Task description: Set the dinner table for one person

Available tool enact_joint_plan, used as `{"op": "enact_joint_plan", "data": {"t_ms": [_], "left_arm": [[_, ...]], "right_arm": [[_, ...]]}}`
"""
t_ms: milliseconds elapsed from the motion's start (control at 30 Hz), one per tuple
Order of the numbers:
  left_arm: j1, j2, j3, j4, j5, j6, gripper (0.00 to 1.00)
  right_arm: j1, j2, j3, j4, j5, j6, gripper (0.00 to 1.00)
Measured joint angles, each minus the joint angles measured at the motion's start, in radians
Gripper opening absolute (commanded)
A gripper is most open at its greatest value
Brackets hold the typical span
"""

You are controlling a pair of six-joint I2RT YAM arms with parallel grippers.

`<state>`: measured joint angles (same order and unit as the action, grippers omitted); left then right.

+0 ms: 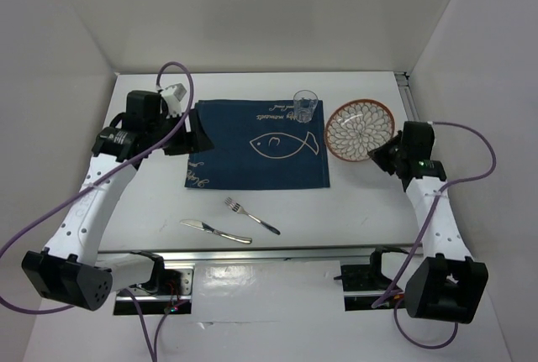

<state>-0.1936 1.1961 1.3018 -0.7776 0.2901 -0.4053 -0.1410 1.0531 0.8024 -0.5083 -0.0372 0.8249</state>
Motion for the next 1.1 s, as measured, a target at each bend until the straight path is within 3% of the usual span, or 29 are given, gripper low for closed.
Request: {"op": "enact_joint_plan", "data": {"t_ms": [233, 400, 600, 800, 1100], "left_arm": [[0.0, 0.0, -0.018, -0.003, -0.079, -0.049, 0.78], [0.0, -0.009, -0.021, -0.008, -0.172, -0.099, 0.78], [0.0, -0.06, -0.022, -0.014, -0.262, -0.131, 0.77], [0.0, -0.095, -0.022, -0.042, -0.309, -0.148, 0.74], [0.0, -0.109, -0.033, -0.063, -0.314, -0.151, 0.71]], "right_arm": [[0.034, 0.003, 0.075, 0.004, -0.3, -0.137, 0.0], [0.26, 0.093, 0.076, 0.053, -0.414, -0.135, 0.0], [0.499, 0.384, 0.186, 0.132, -0.447, -0.127, 0.0], [0.51, 0.636, 0.261, 0.301, -0.449, -0.046, 0.0], [0.507, 0.902, 0.441, 0.405, -0.459, 0.025, 0.0]]}}
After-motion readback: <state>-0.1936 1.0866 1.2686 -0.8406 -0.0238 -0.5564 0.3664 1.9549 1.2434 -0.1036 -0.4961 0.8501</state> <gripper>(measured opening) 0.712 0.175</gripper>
